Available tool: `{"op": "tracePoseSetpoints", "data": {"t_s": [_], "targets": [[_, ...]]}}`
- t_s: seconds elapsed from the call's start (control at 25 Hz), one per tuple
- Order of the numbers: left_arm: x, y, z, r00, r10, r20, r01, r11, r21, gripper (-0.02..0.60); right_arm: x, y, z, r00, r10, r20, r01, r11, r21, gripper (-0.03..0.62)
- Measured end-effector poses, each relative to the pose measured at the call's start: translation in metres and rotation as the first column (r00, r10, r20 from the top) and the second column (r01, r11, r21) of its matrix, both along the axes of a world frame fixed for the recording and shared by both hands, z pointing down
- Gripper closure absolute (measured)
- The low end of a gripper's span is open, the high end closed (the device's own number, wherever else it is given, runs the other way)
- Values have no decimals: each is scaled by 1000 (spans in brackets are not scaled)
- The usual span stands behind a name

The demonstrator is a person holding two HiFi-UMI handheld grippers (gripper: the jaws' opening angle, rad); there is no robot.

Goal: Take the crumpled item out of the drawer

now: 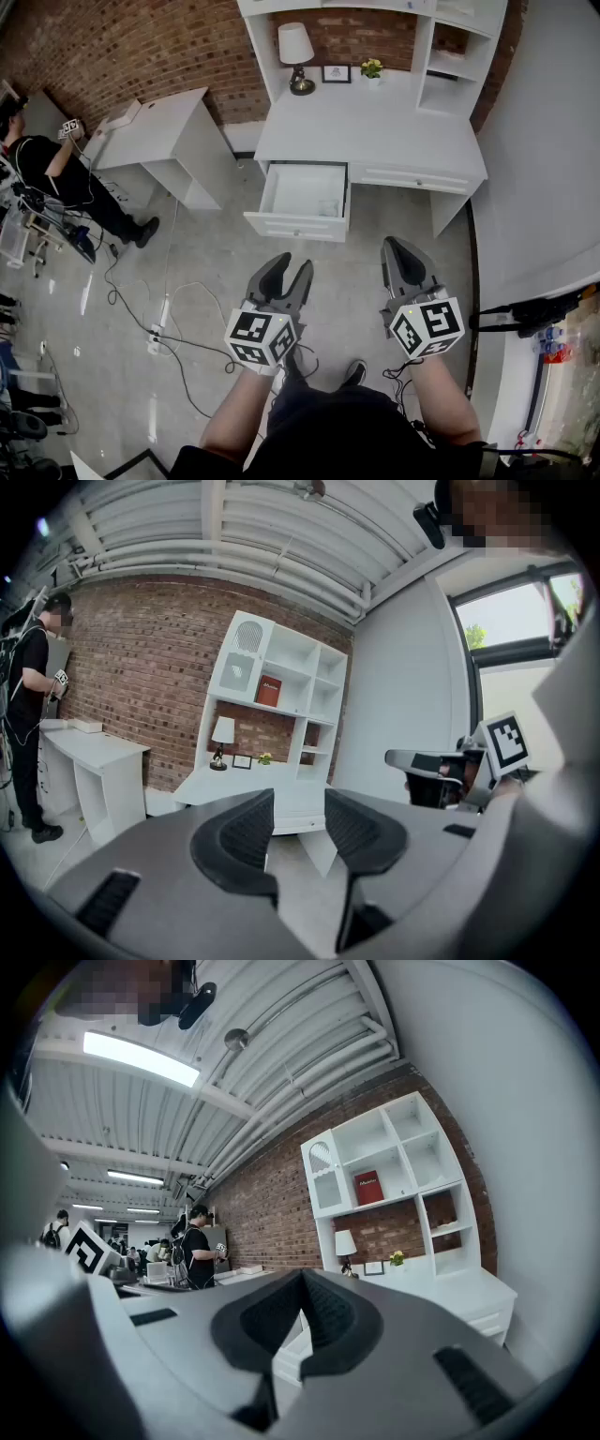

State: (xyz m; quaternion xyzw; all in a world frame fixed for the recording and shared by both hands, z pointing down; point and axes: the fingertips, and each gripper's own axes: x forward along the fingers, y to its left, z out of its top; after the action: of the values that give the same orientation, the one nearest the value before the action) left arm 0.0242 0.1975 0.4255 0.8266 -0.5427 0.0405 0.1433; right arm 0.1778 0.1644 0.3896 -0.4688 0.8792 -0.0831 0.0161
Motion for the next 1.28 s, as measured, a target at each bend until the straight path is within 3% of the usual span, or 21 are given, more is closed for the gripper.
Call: {"op": "tracePoseSetpoints", "data": {"t_s": [0.4,0.8,1.0,1.28], "targets": [[-99,-14,-21,1000,5,-16,-5,999,35,416,-62,-7,-14,995,100,-28,-99,995,10,594],[-187,-49,-57,998,65,-5,-63,984,164,414,-133,-23,-40,968,239,-78,-232,969,83,581],[-208,-63,-58,993,112,-23,-106,979,175,414,-152,-28,-41,962,265,-62,-262,963,65,509],[-211,-89,-37,988,133,-74,-123,983,136,414,-156,-51,-34,957,280,-73,-276,960,54,499]]}}
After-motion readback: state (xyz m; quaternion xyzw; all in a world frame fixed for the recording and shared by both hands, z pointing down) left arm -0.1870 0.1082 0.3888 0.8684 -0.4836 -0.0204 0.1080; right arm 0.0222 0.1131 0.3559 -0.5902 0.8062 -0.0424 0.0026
